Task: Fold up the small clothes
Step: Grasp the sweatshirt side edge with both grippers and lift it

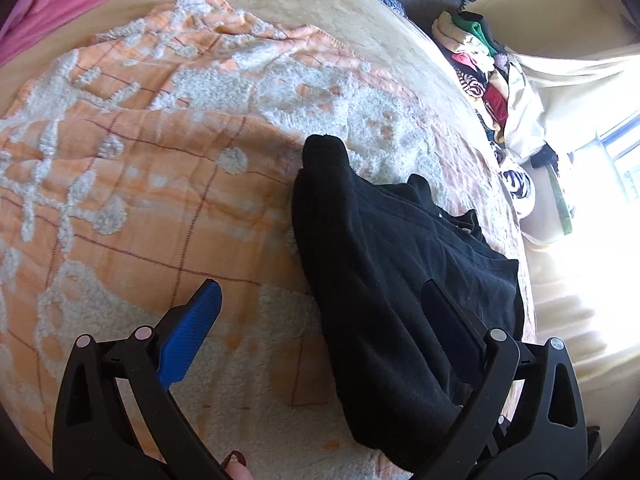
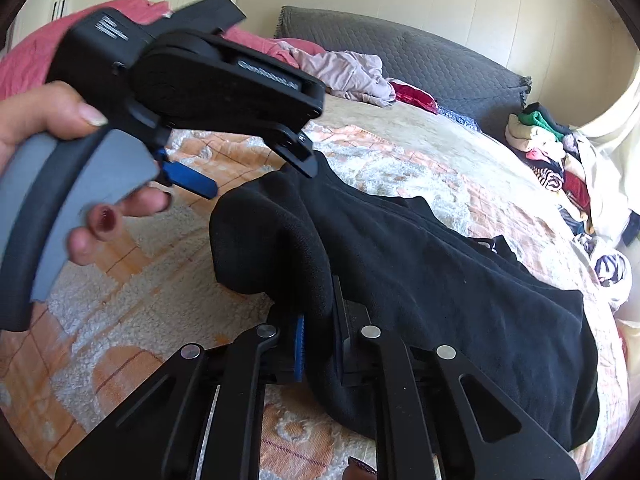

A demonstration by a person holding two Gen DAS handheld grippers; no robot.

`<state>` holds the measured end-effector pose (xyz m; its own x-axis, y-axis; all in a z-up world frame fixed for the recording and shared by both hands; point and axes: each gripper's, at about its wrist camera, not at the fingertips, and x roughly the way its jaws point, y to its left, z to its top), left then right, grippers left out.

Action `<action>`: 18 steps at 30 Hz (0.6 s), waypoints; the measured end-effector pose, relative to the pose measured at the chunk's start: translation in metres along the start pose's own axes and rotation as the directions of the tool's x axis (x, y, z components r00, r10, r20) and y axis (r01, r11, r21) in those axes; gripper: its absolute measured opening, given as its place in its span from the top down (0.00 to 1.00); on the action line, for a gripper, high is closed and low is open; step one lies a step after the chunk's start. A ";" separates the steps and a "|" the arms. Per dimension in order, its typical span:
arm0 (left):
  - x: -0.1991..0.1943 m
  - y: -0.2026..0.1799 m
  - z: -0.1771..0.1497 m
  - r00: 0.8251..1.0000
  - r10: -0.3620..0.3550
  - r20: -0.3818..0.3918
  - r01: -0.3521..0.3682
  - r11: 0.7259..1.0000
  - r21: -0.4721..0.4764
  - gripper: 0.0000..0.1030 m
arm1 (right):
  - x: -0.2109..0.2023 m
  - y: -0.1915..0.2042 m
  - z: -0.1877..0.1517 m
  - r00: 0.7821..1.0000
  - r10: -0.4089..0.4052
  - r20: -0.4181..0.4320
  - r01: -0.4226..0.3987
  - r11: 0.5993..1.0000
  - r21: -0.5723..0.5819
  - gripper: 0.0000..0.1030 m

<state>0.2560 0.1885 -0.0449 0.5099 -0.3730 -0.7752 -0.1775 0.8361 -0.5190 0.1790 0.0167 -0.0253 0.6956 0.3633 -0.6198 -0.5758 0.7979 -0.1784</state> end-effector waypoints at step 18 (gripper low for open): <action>0.035 -0.027 0.002 0.995 -0.094 -0.038 0.094 0.996 0.004 0.84 | -0.015 -0.011 -0.005 0.999 0.016 0.042 -0.019 0.998 0.064 0.93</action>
<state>0.2805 0.1536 -0.0566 0.4920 -0.4651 -0.7359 -0.1247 0.7989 -0.5883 0.1728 -0.0003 -0.0178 0.7037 0.3962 -0.5897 -0.5599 0.8203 -0.1170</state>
